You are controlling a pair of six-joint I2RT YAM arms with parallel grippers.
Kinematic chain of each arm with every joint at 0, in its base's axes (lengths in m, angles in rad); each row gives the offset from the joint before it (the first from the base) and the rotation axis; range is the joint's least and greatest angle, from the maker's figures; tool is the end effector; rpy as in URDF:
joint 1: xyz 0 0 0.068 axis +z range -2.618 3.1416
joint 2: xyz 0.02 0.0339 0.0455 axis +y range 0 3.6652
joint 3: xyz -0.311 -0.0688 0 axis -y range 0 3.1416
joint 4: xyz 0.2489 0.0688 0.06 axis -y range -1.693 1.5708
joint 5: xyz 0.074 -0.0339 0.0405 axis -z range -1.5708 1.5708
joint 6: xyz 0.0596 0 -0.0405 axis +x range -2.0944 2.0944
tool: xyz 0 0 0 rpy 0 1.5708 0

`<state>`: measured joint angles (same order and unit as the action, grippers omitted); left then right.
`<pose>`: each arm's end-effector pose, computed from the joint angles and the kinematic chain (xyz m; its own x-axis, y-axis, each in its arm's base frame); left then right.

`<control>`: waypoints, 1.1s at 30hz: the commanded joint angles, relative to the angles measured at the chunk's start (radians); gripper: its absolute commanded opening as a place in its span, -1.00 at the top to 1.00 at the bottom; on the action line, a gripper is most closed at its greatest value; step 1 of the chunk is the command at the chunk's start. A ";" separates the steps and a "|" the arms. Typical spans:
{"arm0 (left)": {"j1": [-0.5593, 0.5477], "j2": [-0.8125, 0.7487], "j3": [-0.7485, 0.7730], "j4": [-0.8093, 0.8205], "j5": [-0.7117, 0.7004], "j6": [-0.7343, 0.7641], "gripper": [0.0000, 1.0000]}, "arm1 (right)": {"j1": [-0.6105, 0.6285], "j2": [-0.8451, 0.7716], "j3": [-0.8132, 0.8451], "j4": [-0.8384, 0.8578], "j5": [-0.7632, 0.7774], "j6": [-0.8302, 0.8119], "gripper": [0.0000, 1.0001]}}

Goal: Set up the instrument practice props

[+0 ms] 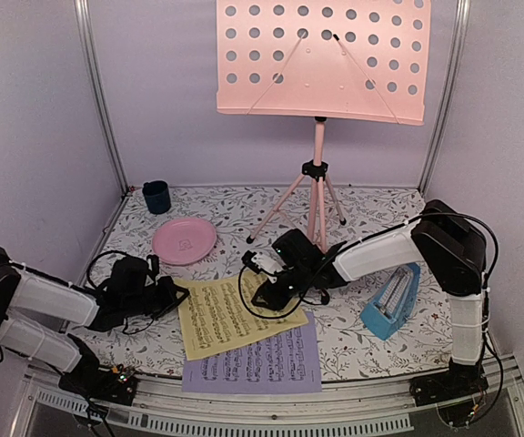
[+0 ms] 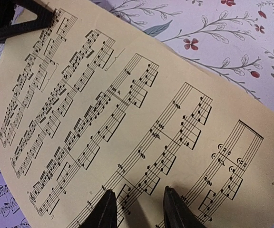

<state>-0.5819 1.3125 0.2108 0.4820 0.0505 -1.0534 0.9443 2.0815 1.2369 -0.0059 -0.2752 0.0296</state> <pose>0.1782 -0.1208 0.1417 -0.7469 -0.5476 -0.3772 -0.1332 0.6789 -0.7220 0.2617 0.3893 0.1398 -0.4667 -0.5962 -0.6533 -0.8713 0.4369 0.2237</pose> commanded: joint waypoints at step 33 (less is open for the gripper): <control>-0.491 -0.249 0.990 -1.087 -0.056 1.171 1.00 | 0.093 -0.581 0.281 -0.449 -0.060 -0.545 -0.72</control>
<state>-1.0069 1.0103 1.1332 -0.5114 0.0116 0.0322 0.9947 1.4803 1.4727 -0.3607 -0.3386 -0.4793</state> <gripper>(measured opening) 0.008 0.879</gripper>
